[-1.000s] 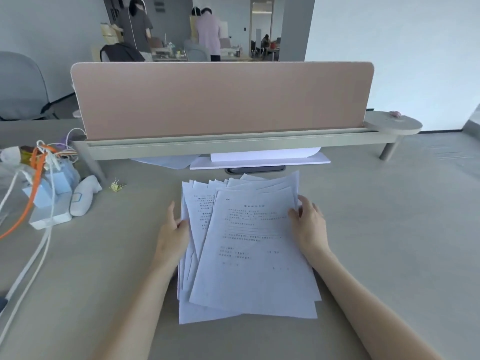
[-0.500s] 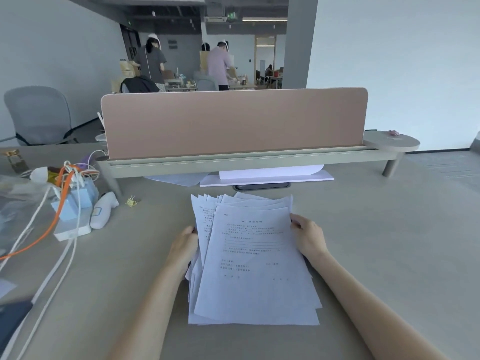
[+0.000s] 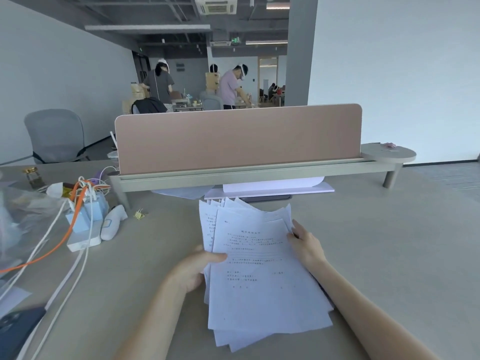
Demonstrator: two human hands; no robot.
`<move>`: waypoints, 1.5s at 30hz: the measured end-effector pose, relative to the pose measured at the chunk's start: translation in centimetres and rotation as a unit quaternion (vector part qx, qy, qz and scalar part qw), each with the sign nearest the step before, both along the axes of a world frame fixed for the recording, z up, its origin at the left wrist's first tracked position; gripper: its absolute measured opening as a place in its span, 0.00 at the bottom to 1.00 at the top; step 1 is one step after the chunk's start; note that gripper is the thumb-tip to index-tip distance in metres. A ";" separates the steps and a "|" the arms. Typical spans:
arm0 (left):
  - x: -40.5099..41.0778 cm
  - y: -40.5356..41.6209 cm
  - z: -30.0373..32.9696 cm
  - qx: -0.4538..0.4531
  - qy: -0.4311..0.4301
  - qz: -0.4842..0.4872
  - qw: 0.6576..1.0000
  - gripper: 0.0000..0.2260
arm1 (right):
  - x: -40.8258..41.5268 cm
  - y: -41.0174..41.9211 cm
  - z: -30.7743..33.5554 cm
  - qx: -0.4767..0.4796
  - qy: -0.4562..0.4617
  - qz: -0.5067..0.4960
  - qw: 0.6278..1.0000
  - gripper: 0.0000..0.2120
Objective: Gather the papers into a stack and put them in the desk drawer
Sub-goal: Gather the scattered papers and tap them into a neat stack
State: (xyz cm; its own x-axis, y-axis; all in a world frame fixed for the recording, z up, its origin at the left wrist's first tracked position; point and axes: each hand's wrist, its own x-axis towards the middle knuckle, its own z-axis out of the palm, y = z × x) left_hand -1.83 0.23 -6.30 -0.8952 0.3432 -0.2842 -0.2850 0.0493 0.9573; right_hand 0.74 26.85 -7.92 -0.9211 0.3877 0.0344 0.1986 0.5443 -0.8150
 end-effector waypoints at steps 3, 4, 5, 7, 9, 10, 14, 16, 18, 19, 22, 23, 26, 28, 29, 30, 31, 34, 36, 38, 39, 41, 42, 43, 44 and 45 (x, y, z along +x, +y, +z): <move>-0.3 -0.2 0.0 0.041 -0.015 0.005 0.999 0.16 | 0.6 0.1 0.3 -0.081 0.030 0.013 0.996 0.13; -0.4 -0.2 0.0 0.050 -0.028 0.010 0.998 0.15 | 0.9 0.0 0.6 -0.118 0.049 0.015 0.992 0.15; -0.4 -0.1 -0.1 0.062 -0.039 0.011 0.997 0.16 | 1.1 0.1 0.7 -0.154 0.066 0.019 0.986 0.18; -0.4 0.0 -0.2 0.081 -0.050 0.013 0.995 0.16 | 1.2 0.5 0.6 -0.225 0.084 0.020 0.970 0.23; -0.6 0.0 -0.4 0.089 -0.054 0.021 0.994 0.18 | 1.0 1.1 0.2 -0.308 0.086 0.020 0.947 0.24; -0.6 -0.1 -0.4 0.086 -0.057 0.023 0.994 0.20 | 1.0 1.3 0.1 -0.339 0.087 0.026 0.936 0.24; -1.0 0.0 -0.6 0.081 -0.053 0.028 0.995 0.21 | 0.8 1.2 0.3 -0.388 0.089 0.040 0.917 0.21; -1.1 0.1 -0.6 0.080 -0.046 0.020 0.996 0.21 | 0.7 1.0 0.2 -0.386 0.083 0.039 0.918 0.19; -0.9 0.0 -0.5 0.082 -0.048 0.011 0.995 0.18 | 0.5 0.9 0.1 -0.389 0.078 0.038 0.917 0.19; -1.0 -0.1 -0.7 0.085 -0.051 0.008 0.995 0.18 | 0.4 0.8 0.2 -0.394 0.077 0.035 0.915 0.18; -0.7 -0.3 -0.3 0.087 -0.054 -0.005 0.995 0.21 | 0.4 0.6 0.4 -0.412 0.074 0.033 0.908 0.18; -0.7 -0.4 -0.3 0.094 -0.055 -0.008 0.994 0.20 | 0.5 0.4 0.5 -0.418 0.071 0.036 0.905 0.18; -0.3 -0.5 0.0 0.103 -0.060 -0.004 0.993 0.20 | 0.6 0.5 0.7 -0.425 0.062 0.048 0.902 0.19; 0.0 -0.6 0.3 0.101 -0.056 -0.002 0.993 0.21 | 0.7 0.5 0.8 -0.421 0.054 0.062 0.903 0.19; 0.2 -0.6 0.4 0.099 -0.052 -0.002 0.994 0.21 | 0.8 0.4 0.8 -0.418 0.050 0.071 0.904 0.19; 0.5 -0.6 0.7 0.093 -0.050 -0.004 0.994 0.21 | 0.9 0.2 0.8 -0.413 0.047 0.081 0.906 0.20; 0.7 -0.5 0.9 0.088 -0.050 -0.005 0.995 0.21 | 1.1 0.0 0.8 -0.409 0.045 0.091 0.907 0.20; 1.5 -0.5 1.2 0.085 -0.051 0.001 0.995 0.22 | 1.7 -0.6 0.9 -0.388 0.042 0.111 0.914 0.29; 2.0 -0.4 1.3 0.095 -0.051 0.015 0.994 0.23 | 1.9 -0.6 1.0 -0.391 0.048 0.102 0.914 0.31; 2.6 -0.2 1.6 0.106 -0.052 0.024 0.993 0.22 | 2.2 -0.6 1.4 -0.383 0.062 0.073 0.919 0.29; 2.9 -0.1 1.9 0.109 -0.053 0.026 0.992 0.20 | 2.4 -0.6 1.7 -0.374 0.069 0.054 0.923 0.27; 3.4 0.3 2.5 0.109 -0.053 0.029 0.992 0.17 | 2.8 -0.4 2.2 -0.365 0.087 0.035 0.926 0.23; 3.6 0.6 2.8 0.108 -0.050 0.024 0.993 0.16 | 2.9 -0.3 2.4 -0.363 0.098 0.031 0.926 0.20; 3.8 0.8 3.3 0.104 -0.045 0.016 0.993 0.15 | 3.0 -0.1 2.7 -0.363 0.108 0.026 0.925 0.17; 4.0 1.0 3.8 0.097 -0.041 0.011 0.994 0.15 | 3.1 0.1 3.1 -0.364 0.115 0.020 0.924 0.13; 4.3 1.1 4.3 0.089 -0.035 0.008 0.995 0.14 | 3.2 0.2 3.5 -0.365 0.122 0.016 0.923 0.09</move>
State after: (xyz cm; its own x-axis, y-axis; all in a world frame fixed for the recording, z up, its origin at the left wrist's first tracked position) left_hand 2.44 1.34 -1.99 -0.8813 0.3788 -0.2825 -0.3512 -0.1251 0.9279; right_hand 3.92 27.08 -4.42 -0.9318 0.3625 -0.0166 -0.0467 -0.1652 -0.9852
